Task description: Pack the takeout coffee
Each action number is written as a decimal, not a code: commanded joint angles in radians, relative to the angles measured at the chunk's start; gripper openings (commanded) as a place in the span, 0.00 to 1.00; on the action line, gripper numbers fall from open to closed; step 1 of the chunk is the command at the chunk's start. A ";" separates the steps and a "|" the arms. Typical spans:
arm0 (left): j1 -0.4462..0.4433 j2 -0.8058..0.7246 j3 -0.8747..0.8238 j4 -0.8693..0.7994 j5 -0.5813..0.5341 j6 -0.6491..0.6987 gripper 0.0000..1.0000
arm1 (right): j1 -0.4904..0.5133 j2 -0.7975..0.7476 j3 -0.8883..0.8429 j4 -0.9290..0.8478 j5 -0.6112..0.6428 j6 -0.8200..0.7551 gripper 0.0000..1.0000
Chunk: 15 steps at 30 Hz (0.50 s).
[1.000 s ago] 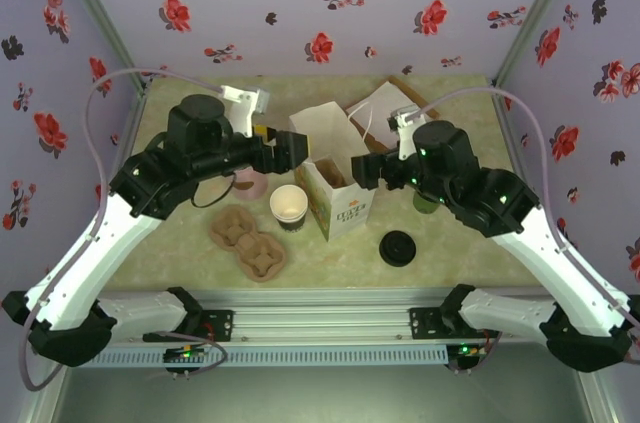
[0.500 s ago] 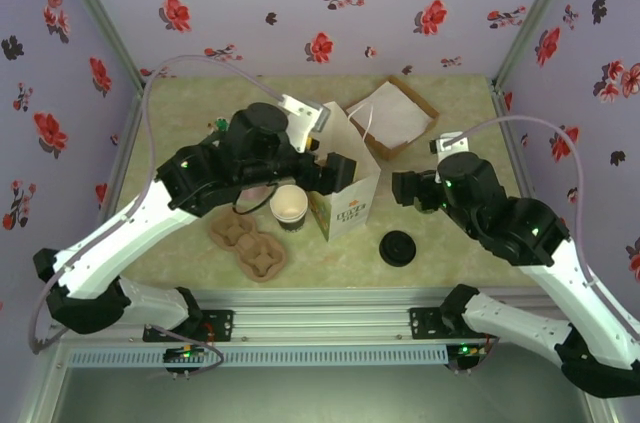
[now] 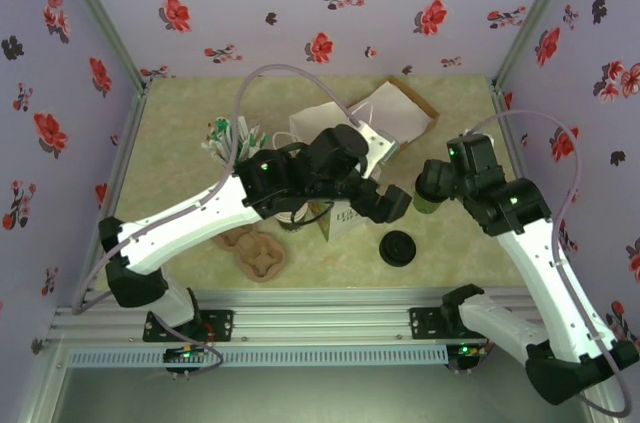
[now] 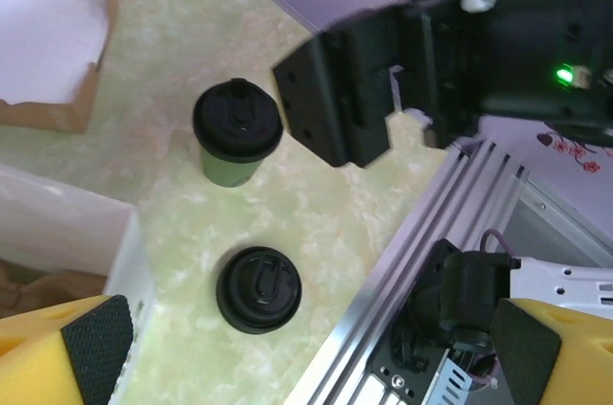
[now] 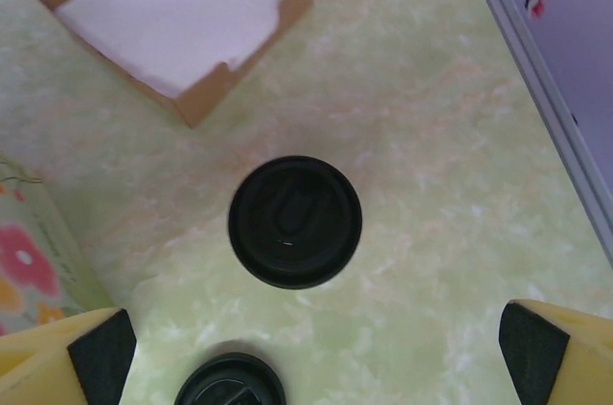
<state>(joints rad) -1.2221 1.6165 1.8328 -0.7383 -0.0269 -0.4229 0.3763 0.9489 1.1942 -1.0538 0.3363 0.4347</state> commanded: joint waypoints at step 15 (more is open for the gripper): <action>-0.017 0.107 0.045 0.022 0.038 -0.010 0.99 | -0.054 0.287 0.040 0.007 0.089 0.114 0.99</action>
<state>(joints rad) -1.2335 1.7287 1.8694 -0.7372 -0.0029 -0.4271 0.3286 1.2011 1.2118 -1.0679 0.3897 0.5606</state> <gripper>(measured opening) 0.991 0.989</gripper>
